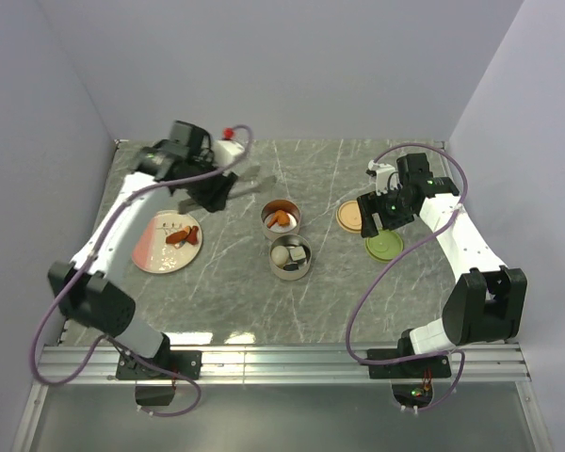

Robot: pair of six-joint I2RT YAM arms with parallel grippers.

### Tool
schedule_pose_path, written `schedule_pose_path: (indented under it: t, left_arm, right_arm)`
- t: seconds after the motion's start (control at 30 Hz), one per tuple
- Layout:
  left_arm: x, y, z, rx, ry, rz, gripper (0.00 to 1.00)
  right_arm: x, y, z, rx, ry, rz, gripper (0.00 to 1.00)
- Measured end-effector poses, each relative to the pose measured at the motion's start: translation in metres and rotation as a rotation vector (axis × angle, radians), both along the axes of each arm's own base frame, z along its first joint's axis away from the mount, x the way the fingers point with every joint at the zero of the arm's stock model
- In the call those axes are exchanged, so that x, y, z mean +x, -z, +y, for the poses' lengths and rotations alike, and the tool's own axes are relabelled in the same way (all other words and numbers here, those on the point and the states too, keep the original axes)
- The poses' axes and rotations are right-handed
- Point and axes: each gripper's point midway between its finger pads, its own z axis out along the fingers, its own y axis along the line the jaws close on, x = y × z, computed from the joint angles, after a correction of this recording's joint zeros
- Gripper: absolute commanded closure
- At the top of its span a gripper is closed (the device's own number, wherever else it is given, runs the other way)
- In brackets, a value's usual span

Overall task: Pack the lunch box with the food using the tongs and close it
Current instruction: Pick up the food using the clamp

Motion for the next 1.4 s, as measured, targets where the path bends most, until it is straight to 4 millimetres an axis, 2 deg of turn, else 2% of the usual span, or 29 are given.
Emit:
schedule_pose_path:
  t: [0.1,0.17,0.23,0.3,0.57,0.73,0.97,1.23,1.4]
  left_arm:
    - [0.001,-0.021,0.044,-0.024,-0.099,-0.050,0.46]
    - [-0.001,-0.022,0.078,-0.009,-0.166,-0.065,0.46]
    - [-0.011,-0.013,0.110,0.022,-0.218,-0.045,0.46]
    - [-0.025,0.000,0.132,0.059,-0.232,-0.007,0.45]
    - [-0.070,0.055,0.203,0.193,-0.255,0.137,0.48]
    - [-0.088,0.078,0.216,0.261,-0.204,0.184,0.48]
    - [-0.078,0.079,0.230,0.323,-0.187,0.142,0.48]
    - [-0.068,0.087,0.236,0.346,-0.174,0.142,0.49]
    - [-0.073,0.097,0.237,0.357,-0.167,0.161,0.51]
  right_arm:
    - [0.000,0.000,0.001,0.006,-0.002,0.001,0.08]
    - [0.000,0.000,0.002,0.009,-0.004,0.000,0.05]
    - [0.000,-0.001,0.003,0.014,-0.006,0.001,0.01]
    - [0.000,-0.001,0.003,0.017,-0.007,0.000,0.00]
    - [0.001,-0.003,0.010,0.036,-0.011,-0.005,0.00]
    - [0.000,-0.004,0.015,0.040,-0.019,-0.005,0.00]
    - [0.000,-0.004,0.015,0.039,-0.020,-0.005,0.00]
    - [0.000,-0.004,0.014,0.036,-0.018,-0.005,0.00]
    - [0.000,-0.004,0.013,0.033,-0.017,-0.005,0.00]
